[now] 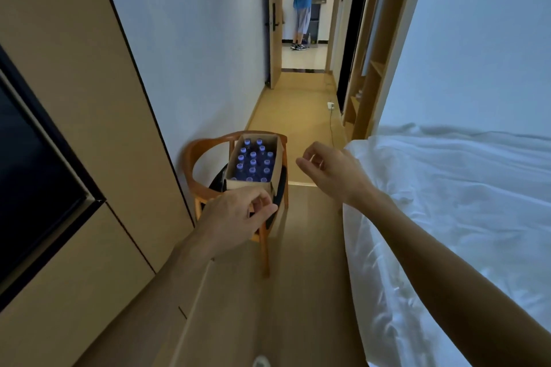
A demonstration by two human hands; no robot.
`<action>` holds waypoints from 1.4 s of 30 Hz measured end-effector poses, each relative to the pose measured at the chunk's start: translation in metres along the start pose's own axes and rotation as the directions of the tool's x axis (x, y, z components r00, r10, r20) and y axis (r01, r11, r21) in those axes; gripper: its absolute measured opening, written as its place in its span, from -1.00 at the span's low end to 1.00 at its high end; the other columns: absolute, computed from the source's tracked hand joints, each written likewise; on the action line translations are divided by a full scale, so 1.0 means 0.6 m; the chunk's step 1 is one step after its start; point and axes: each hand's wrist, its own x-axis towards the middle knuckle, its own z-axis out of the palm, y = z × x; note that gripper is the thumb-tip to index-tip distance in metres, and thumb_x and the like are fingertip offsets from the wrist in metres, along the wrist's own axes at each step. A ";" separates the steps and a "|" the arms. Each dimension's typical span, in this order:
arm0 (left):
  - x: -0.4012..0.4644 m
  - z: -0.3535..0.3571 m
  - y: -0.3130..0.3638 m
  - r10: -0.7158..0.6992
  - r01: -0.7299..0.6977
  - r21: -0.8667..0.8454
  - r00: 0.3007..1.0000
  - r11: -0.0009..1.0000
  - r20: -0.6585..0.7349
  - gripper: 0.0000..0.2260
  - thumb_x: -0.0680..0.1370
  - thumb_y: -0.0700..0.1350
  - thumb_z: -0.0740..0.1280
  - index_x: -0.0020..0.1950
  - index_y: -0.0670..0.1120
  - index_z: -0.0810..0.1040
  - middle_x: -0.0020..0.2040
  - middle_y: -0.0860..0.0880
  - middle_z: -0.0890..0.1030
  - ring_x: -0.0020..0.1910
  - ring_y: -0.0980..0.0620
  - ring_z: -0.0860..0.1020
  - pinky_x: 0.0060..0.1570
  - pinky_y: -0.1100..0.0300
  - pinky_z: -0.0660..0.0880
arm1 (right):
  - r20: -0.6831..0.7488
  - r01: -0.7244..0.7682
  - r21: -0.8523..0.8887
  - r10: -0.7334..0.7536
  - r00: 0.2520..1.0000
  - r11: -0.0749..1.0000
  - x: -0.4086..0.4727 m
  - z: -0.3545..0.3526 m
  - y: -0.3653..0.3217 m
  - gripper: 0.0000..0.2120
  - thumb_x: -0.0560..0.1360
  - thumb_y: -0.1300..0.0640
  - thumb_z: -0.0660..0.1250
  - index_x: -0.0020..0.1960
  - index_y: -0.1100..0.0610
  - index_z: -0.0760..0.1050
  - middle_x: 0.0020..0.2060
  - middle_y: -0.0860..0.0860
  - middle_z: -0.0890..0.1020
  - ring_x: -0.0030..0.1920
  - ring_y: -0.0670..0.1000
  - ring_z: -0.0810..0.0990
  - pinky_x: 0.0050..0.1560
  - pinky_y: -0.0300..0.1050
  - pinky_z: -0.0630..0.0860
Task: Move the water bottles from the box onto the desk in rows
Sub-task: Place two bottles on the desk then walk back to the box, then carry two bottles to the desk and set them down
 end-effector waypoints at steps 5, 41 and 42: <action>0.161 0.039 -0.105 -0.011 0.013 -0.087 1.000 0.996 0.013 -0.83 0.55 0.21 0.24 -0.03 0.15 0.50 -0.21 0.20 0.53 -0.23 0.25 0.51 -0.28 0.33 0.38 | 0.035 -0.023 0.011 0.023 0.999 1.000 0.157 0.061 0.074 -0.79 0.58 -0.18 0.22 0.01 -0.06 0.45 -0.23 -0.14 0.56 -0.24 -0.11 0.56 -0.17 -0.09 0.62; 0.941 0.234 -0.473 -0.570 0.566 -0.152 0.821 0.811 0.014 -0.88 0.58 0.11 0.24 0.02 0.14 0.54 -0.13 0.18 0.59 -0.15 0.21 0.54 -0.08 0.21 0.52 | 0.482 0.132 0.249 -0.241 0.842 0.959 1.002 0.410 0.523 -0.76 0.57 -0.17 0.21 0.02 -0.02 0.49 -0.25 -0.19 0.55 -0.21 -0.17 0.54 -0.21 -0.20 0.47; 0.948 0.242 -0.493 -0.597 0.590 -0.166 0.802 0.790 0.008 -0.87 0.58 0.11 0.24 0.02 0.13 0.54 -0.13 0.17 0.59 -0.14 0.20 0.55 -0.06 0.16 0.53 | 0.499 0.142 0.264 -0.261 0.826 0.954 1.015 0.428 0.525 -0.78 0.58 -0.15 0.22 0.02 -0.02 0.49 -0.26 -0.19 0.54 -0.22 -0.16 0.53 -0.22 -0.22 0.43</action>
